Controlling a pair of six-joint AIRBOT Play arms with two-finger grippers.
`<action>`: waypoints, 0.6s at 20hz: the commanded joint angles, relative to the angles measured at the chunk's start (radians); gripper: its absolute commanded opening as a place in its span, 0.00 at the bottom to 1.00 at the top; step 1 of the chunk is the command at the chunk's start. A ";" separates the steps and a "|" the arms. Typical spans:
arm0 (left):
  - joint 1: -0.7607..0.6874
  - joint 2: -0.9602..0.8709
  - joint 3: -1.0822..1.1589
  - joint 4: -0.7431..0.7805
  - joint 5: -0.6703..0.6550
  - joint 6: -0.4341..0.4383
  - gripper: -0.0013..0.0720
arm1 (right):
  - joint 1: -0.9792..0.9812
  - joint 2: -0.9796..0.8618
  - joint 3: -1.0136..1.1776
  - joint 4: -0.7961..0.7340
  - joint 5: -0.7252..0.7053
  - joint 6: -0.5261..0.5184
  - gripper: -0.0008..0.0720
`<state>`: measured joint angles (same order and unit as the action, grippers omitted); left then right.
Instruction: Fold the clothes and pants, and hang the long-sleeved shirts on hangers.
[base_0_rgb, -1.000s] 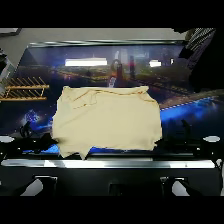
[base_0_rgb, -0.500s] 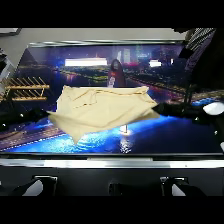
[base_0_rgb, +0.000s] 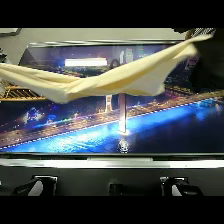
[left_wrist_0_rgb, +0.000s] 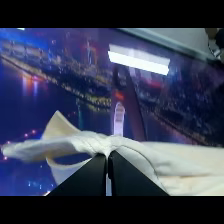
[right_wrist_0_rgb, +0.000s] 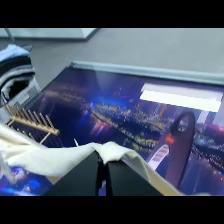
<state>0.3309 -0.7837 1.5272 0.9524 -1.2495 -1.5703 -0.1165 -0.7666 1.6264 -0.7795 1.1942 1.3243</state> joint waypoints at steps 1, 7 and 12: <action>-0.001 0.142 0.086 0.134 -0.011 -0.152 0.03 | 0.002 0.123 0.124 -0.077 0.008 0.147 0.05; -0.001 0.246 0.086 0.305 -0.011 -0.229 0.03 | 0.002 0.135 0.183 -0.132 0.015 0.225 0.05; -0.002 0.116 0.083 0.304 -0.052 -0.213 0.03 | 0.002 -0.008 0.154 -0.288 0.154 0.267 0.05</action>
<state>0.3294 -0.6064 1.6096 1.2381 -1.2705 -1.7866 -0.1158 -0.7025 1.7954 -0.9836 1.2713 1.5578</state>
